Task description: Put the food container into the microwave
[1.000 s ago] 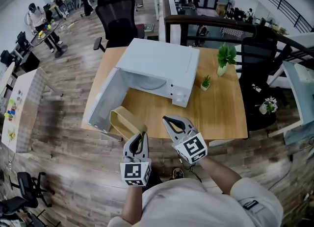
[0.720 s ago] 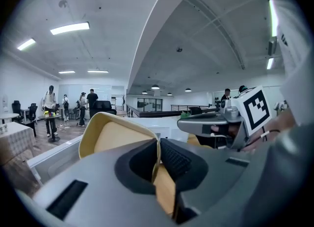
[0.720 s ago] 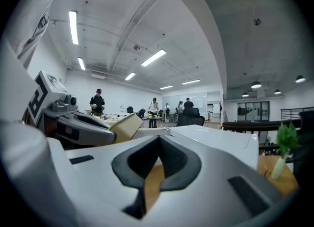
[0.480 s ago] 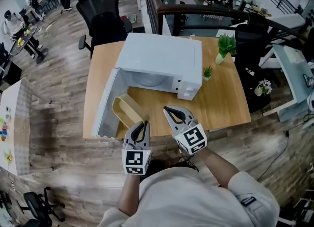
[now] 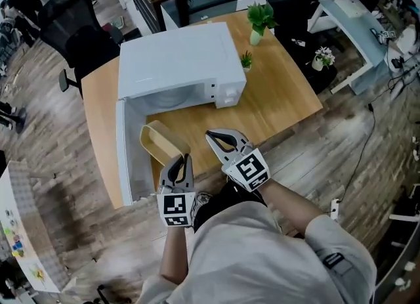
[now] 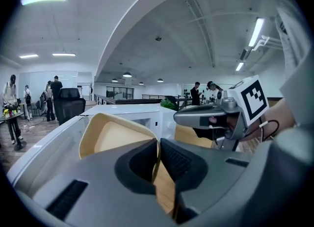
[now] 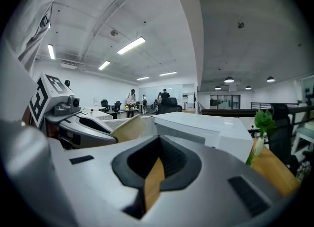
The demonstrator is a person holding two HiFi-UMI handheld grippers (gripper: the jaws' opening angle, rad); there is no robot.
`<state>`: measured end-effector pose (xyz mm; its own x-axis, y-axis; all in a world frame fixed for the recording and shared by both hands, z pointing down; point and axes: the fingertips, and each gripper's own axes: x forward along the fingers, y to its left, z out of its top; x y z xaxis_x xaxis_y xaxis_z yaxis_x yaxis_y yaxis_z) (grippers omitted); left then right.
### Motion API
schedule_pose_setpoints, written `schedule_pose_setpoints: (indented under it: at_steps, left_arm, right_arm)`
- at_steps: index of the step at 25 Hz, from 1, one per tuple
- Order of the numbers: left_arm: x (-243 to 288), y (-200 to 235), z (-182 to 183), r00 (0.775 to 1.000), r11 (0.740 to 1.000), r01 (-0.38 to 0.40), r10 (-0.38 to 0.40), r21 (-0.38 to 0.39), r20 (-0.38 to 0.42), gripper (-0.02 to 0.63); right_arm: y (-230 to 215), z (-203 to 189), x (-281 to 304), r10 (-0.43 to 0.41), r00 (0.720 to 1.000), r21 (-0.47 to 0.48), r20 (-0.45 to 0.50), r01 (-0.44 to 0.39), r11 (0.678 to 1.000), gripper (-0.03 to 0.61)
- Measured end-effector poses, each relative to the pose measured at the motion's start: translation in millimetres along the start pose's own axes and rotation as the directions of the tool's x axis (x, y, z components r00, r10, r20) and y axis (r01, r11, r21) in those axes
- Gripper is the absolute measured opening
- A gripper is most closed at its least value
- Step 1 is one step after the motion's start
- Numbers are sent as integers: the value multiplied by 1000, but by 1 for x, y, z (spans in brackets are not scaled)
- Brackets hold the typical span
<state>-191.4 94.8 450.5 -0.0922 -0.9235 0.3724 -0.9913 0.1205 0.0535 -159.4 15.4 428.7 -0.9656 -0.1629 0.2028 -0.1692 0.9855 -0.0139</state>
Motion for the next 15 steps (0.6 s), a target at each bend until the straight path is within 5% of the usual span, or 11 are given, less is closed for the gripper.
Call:
schedule_pose_setpoints:
  at_steps: [15]
  left_arm:
    - [70,10,-14,983,991,110,-98,72,-157,32]
  right_arm:
    - [-57,-28,19,-81,996,26,-37,82,996,5]
